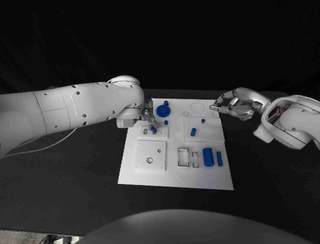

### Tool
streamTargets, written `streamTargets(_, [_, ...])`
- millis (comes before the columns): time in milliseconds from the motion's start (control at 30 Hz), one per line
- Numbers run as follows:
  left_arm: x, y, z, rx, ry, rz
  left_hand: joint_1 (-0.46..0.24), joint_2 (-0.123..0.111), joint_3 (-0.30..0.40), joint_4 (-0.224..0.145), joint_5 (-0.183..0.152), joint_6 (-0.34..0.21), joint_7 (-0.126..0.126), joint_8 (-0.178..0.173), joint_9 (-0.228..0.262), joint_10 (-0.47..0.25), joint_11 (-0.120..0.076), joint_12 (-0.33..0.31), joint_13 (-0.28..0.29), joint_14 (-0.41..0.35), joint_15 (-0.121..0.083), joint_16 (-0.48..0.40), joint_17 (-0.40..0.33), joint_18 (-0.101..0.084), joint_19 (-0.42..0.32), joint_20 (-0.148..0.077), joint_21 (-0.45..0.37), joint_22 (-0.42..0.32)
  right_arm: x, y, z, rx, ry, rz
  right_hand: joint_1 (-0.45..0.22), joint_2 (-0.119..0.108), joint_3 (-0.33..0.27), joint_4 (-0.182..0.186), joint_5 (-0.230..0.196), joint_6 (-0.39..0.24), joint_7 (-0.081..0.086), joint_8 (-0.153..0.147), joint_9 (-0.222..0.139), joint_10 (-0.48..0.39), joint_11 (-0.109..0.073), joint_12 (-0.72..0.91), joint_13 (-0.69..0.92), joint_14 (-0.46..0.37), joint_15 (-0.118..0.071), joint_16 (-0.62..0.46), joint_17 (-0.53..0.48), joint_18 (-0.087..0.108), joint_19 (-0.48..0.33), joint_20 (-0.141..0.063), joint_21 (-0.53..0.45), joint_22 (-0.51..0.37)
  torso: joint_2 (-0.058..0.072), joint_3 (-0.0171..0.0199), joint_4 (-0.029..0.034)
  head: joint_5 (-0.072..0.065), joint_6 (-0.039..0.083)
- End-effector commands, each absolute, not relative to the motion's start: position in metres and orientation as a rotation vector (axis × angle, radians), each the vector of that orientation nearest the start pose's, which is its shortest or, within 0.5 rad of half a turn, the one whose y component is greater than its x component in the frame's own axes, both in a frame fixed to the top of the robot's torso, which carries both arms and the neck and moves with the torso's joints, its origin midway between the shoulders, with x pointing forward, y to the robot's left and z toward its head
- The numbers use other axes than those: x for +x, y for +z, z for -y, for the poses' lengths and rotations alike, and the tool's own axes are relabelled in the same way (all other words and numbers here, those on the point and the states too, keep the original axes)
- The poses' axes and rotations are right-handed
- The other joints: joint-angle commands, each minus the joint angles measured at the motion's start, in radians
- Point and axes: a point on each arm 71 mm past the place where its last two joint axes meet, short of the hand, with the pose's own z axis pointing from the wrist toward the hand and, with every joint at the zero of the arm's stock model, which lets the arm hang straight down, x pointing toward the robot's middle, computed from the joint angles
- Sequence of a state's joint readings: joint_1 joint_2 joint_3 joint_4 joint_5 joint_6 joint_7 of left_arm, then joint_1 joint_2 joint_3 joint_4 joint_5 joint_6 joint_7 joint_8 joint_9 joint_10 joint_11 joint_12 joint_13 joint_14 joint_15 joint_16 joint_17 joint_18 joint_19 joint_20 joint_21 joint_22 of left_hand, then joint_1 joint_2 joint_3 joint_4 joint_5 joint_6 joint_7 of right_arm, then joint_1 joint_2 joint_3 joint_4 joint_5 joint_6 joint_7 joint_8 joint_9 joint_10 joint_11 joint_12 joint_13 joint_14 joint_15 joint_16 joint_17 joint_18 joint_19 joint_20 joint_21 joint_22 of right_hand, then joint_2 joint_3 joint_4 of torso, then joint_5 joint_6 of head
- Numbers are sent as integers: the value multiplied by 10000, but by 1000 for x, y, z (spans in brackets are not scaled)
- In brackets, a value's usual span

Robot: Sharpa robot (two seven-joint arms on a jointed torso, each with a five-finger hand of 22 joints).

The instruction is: Assemble the parts on the task board

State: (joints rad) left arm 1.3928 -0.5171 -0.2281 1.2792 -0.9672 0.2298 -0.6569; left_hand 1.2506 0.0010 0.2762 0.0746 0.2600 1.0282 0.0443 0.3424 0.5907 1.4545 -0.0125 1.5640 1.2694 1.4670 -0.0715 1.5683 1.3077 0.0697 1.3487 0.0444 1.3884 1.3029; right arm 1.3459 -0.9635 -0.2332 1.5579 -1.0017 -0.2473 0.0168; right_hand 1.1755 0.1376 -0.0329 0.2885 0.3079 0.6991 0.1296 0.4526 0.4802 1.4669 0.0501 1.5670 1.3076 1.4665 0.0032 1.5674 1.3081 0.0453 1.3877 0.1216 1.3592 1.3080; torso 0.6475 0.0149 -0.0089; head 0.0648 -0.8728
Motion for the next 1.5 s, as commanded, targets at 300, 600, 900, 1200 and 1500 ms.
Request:
streamTargets(300, [517,-212,-136,-200,-1950,-24328,79,-77,83,-9,-30,-60,-40,-55,26,1163,-147,68,3014,1038,29,25,2631,30,-56,4,-69,-18,474,-189,251,1387,8123,-18630,95,-28,-25,-19,-57,-17,42,-35,-14,1039,88,38,2632,1043,47,34,2627,159,-66,-21,-43,1813,-2,2,-1,44,2])
streamTargets(600, [517,-212,-136,-135,-1908,-24303,65,-81,123,-14,-35,-71,-34,-63,34,1163,-144,68,3014,1038,31,25,2631,37,-81,6,-96,-44,474,-190,252,1408,8088,-18676,105,-31,-23,-22,-56,-15,42,-34,-14,1039,89,38,2632,1043,48,34,2627,162,-77,-21,-55,1809,4,6,-1,54,2])
streamTargets(900, [517,-212,-135,-118,-1918,-24287,52,-82,140,-11,-39,-76,-30,-66,38,1163,-141,68,3014,1038,32,25,2631,39,-86,7,-104,-47,473,-190,252,1421,8066,-18709,126,-37,-19,-29,-53,-14,42,-34,-14,1039,89,38,2632,1043,49,34,2627,162,-79,-19,-58,1809,2,3,-4,49,2])
streamTargets(1200, [516,-215,-133,-73,-1932,-24340,-129,-113,218,60,-477,-85,-17,-82,87,1163,-131,68,3014,1038,42,25,2631,38,-85,19,-135,-29,473,-190,253,1433,8047,-18719,126,-37,-19,-29,-53,-14,42,-34,-14,1039,89,38,2632,1043,49,34,2627,162,-79,-19,-58,1809,1,6,-1,49,2])
streamTargets(1500, [516,-216,-134,-68,-1878,-24355,-538,-153,64,344,-939,-47,11,-104,131,1163,-104,68,3014,1038,61,25,2631,39,-76,33,-172,-6,474,-191,254,1449,8007,-18769,146,-44,-17,-32,-53,-14,43,-35,-15,1039,90,38,2632,1043,49,34,2627,166,-91,-18,-74,1803,-2,6,0,89,2])
